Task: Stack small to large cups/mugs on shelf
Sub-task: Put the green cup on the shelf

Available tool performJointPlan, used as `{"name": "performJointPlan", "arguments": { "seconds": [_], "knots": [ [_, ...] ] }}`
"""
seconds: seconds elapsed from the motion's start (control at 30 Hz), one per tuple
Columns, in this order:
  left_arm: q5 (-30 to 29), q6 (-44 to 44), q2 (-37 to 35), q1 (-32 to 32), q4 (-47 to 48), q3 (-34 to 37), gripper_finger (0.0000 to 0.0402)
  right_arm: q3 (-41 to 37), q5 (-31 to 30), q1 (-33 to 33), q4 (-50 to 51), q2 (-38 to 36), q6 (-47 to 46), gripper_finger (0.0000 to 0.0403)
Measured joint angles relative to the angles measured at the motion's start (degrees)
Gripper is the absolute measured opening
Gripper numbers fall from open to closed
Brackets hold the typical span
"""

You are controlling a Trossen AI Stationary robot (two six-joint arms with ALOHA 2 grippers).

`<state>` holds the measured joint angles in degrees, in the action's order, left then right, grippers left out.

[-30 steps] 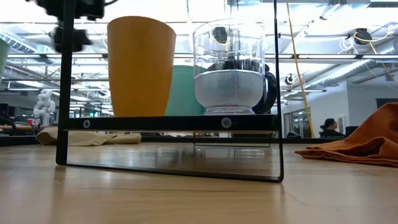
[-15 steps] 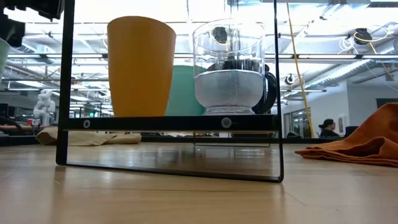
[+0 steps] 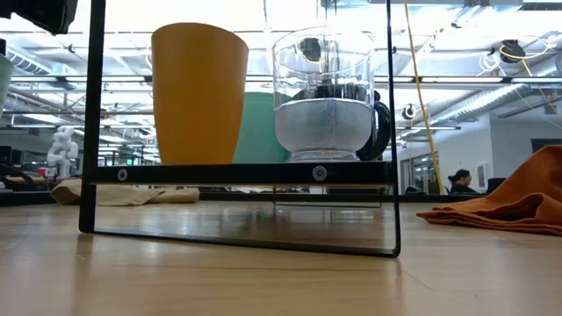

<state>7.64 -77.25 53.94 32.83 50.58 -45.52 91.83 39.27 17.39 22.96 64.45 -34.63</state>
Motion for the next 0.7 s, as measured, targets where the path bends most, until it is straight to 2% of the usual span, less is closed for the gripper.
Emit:
{"name": "performJointPlan", "arguments": {
  "seconds": [0.3, 0.7],
  "knots": [
    [-3.70, 0.27, 2.41, 0.05, -0.11, 0.00, 0.0282, 0.00, 0.00, 0.00, 0.00, 0.00, -0.16, 0.0265],
    [-1.66, 1.29, 4.69, 0.38, 3.37, 0.00, 0.0282, 0.00, 0.00, 0.00, 0.00, 0.00, -0.22, 0.0265]
  ]
}}
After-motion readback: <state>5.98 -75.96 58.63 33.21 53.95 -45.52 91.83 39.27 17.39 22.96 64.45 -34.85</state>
